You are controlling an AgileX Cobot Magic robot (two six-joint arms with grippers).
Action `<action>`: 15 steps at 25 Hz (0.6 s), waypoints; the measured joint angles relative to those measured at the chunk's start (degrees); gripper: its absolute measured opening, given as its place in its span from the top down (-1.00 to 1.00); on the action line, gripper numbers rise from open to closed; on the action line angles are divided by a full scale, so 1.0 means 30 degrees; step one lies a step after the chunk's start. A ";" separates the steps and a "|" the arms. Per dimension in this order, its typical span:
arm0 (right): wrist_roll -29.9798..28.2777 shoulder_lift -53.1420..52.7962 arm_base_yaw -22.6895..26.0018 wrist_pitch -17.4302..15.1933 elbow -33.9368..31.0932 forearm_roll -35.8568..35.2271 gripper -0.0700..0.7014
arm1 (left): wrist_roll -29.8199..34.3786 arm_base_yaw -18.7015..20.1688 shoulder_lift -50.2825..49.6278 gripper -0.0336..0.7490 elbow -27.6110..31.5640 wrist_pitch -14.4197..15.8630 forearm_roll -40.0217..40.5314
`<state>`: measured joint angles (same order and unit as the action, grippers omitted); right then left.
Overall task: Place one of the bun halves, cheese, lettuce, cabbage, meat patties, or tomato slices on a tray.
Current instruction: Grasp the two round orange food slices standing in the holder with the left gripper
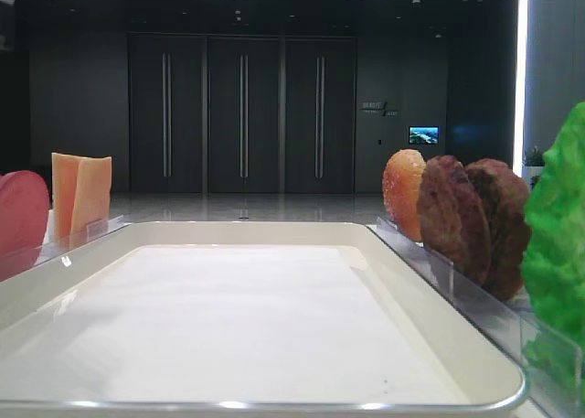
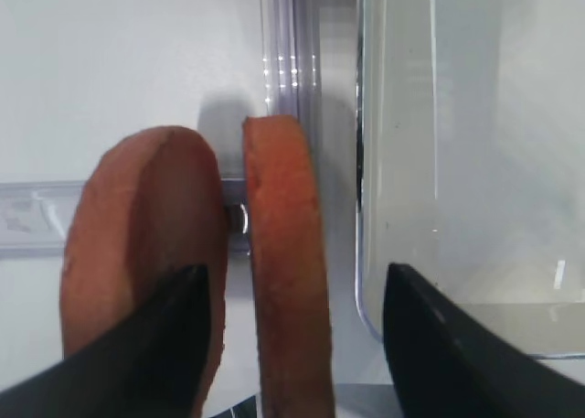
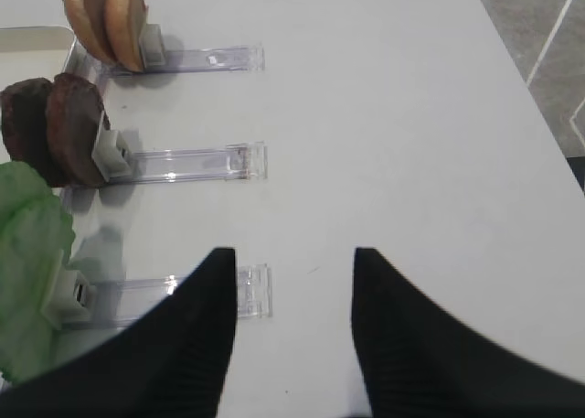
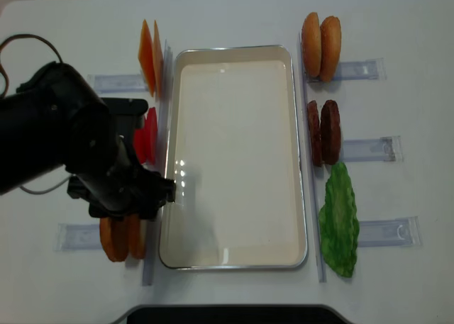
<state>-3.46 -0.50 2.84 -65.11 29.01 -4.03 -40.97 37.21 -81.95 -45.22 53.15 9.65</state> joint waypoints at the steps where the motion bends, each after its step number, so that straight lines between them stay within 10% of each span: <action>1: 0.0000 0.0000 0.0000 0.0000 0.0000 0.0000 0.07 | 0.0000 0.0000 -0.0069 -0.27 0.0000 -0.0039 0.0023; 15: 0.0000 0.0000 0.0000 0.0000 0.0000 0.0000 0.07 | -0.0008 0.0000 -0.0668 -0.13 -0.0022 -0.0375 -0.0067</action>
<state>-3.46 -0.50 2.84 -65.11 29.01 -4.03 -41.00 37.21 -83.95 -45.29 52.02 9.45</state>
